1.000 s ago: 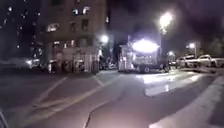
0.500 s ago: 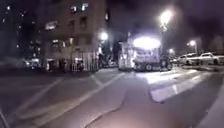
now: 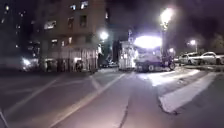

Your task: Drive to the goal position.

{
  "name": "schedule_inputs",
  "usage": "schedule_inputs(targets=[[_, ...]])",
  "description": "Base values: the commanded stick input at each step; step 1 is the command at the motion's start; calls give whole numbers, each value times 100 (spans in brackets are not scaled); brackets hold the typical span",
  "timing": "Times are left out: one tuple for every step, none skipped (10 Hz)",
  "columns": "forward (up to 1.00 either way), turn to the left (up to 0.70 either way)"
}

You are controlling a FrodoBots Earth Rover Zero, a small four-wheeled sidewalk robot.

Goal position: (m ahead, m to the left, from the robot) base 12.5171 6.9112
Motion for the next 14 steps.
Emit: schedule_inputs(targets=[[70,0],[70,0],[70,0],[70,0],[70,0],[70,0],[70,0],[70,0],[70,0],[70,0],[70,0],[70,0],[70,0],[70,0]])
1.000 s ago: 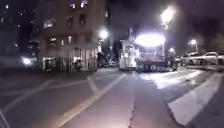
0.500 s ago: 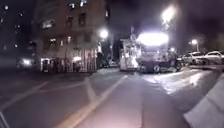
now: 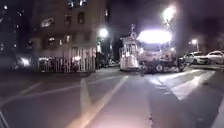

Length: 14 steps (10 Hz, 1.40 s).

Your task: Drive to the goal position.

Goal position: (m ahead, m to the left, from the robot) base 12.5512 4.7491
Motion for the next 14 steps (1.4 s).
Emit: schedule_inputs(targets=[[70,0],[70,0],[70,0],[70,1],[70,12],[70,14],[70,14],[70,3],[70,0],[70,0],[70,0],[70,0],[70,0],[70,0]])
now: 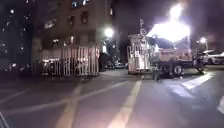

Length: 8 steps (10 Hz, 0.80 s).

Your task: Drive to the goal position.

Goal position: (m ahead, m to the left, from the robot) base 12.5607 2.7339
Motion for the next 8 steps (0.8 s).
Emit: schedule_inputs(targets=[[70,0],[70,0],[70,0],[70,0],[70,0],[70,0],[70,0],[70,0]])
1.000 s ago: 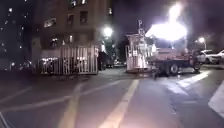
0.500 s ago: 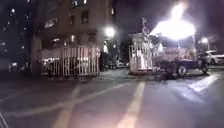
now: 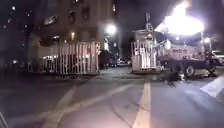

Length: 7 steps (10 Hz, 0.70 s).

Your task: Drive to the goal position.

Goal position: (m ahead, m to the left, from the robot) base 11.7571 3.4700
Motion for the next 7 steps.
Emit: schedule_inputs(targets=[[70,0],[70,0],[70,0],[70,0],[70,0],[70,0],[70,0]])
